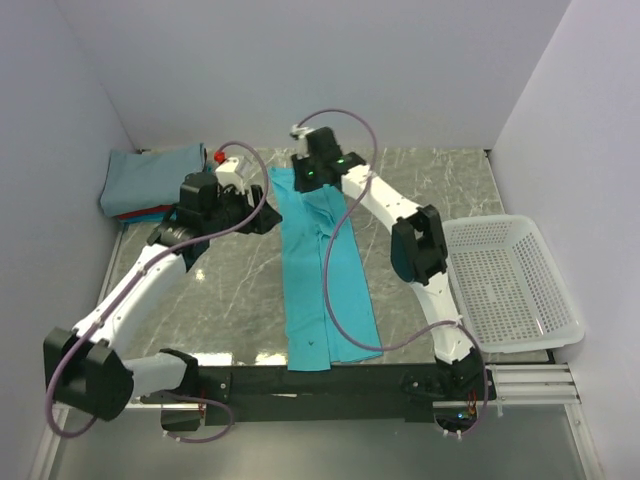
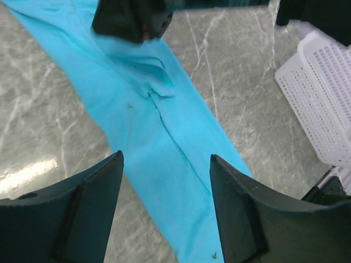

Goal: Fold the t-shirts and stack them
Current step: Fold the tshirt

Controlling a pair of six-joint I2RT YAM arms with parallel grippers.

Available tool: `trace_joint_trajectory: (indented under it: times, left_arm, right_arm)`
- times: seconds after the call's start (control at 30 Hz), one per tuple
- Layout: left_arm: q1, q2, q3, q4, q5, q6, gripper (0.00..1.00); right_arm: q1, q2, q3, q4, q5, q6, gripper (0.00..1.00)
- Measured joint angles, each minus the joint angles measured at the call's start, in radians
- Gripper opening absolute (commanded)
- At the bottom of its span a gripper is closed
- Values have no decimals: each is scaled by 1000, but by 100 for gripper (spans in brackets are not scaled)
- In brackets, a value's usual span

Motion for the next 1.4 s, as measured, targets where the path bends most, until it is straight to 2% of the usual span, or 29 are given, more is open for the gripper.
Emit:
trace_joint_trajectory:
  times: [0.03,0.07,0.1,0.13,0.17,0.33,0.4,0.53,0.6,0.67,0.77,0.83,0.97,1.1,1.23,1.4]
  left_arm:
    - [0,-23,-10,-11,-12,2,75]
    - [0,-52,-21,-21,-26,10,79]
    - [1,-77,-28,-27,-38,19,83]
    - [2,-103,-36,-35,-50,27,97]
    - [3,-131,-45,-37,-66,38,100]
    - [11,-257,-106,-33,-87,72,99]
    - [14,-276,-125,-19,-26,105,97]
    - [-31,-302,-226,54,100,180,96]
    - [-107,-321,-292,68,128,237,95]
    - [-224,-350,-357,71,127,320,91]
    - [-440,-427,-456,76,103,457,88]
    - [-560,-470,-505,79,82,516,85]
    - [-826,-461,-558,80,-68,602,82]
    - [-1066,-285,-559,94,-228,651,76]
    - [-1124,-148,-567,97,-343,684,71]
    - [-1125,-123,-585,106,-438,706,72]
  right_arm:
    - [31,-1,9,-2,24,-23,45]
    - [60,-2,13,-4,48,-41,50]
    - [88,-2,14,-10,65,-64,52]
    - [115,-4,14,-19,76,-86,57]
    - [135,-6,14,-36,83,-106,58]
    - [130,-77,-38,-132,27,-247,60]
    - [80,-194,-185,-143,-95,-330,61]
    - [-75,-571,-610,-158,-368,-571,68]
    - [-141,-757,-779,-206,-465,-771,74]
    - [-154,-973,-969,-271,-548,-1004,77]
    - [-89,-1206,-1203,-316,-595,-1214,77]
    - [-25,-1323,-1348,-319,-588,-1284,77]
    - [111,-1439,-1585,-284,-531,-1308,78]
    - [185,-1497,-1679,-269,-485,-1308,77]
    - [264,-1486,-1697,-167,-425,-1292,74]
    - [340,-1407,-1709,-80,-342,-1255,72]
